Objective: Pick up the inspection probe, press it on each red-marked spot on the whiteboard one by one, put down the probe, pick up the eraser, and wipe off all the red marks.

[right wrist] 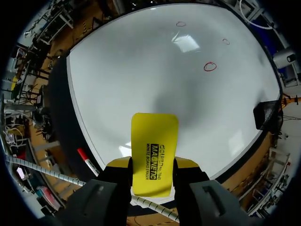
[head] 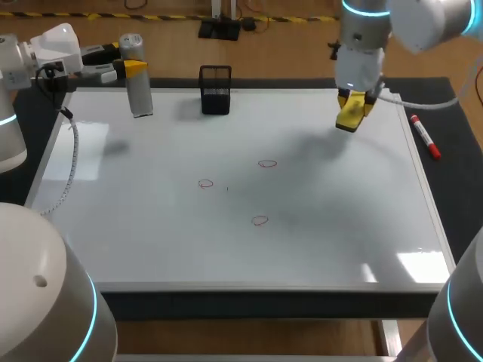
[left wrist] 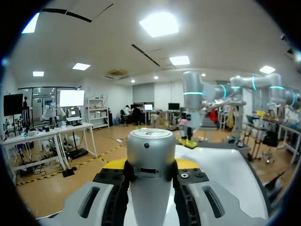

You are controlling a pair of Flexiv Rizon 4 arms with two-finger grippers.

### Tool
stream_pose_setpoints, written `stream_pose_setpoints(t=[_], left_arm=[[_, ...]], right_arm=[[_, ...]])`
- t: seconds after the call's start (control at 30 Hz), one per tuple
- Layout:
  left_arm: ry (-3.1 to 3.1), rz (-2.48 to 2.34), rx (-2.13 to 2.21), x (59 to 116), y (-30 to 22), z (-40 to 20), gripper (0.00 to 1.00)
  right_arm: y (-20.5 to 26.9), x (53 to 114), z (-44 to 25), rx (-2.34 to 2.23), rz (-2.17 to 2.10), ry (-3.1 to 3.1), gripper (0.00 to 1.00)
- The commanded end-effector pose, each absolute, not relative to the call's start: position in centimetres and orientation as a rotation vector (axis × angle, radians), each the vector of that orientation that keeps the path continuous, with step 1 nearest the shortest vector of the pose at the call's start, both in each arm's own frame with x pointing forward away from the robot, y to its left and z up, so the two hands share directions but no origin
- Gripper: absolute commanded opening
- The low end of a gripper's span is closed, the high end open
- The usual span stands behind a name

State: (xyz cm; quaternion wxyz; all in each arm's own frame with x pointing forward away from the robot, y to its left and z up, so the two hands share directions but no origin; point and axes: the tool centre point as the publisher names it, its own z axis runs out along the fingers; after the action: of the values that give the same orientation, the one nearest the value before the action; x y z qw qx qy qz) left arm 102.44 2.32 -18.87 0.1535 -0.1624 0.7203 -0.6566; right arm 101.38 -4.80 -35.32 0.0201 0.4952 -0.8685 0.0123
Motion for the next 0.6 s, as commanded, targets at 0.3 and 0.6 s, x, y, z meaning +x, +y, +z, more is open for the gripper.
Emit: stream_pose_setpoints(t=[0.3,0.6], left_arm=[[2.064,-1.883,-0.465,102.42,2.30,-18.82,0.00],[2.064,-1.883,-0.465,102.42,2.30,-18.82,0.00]], right_arm=[[-6.12,99.80,-35.11,1.493,-0.018,-2.774,0.00],[-6.12,99.80,-35.11,1.493,-0.018,-2.774,0.00]])
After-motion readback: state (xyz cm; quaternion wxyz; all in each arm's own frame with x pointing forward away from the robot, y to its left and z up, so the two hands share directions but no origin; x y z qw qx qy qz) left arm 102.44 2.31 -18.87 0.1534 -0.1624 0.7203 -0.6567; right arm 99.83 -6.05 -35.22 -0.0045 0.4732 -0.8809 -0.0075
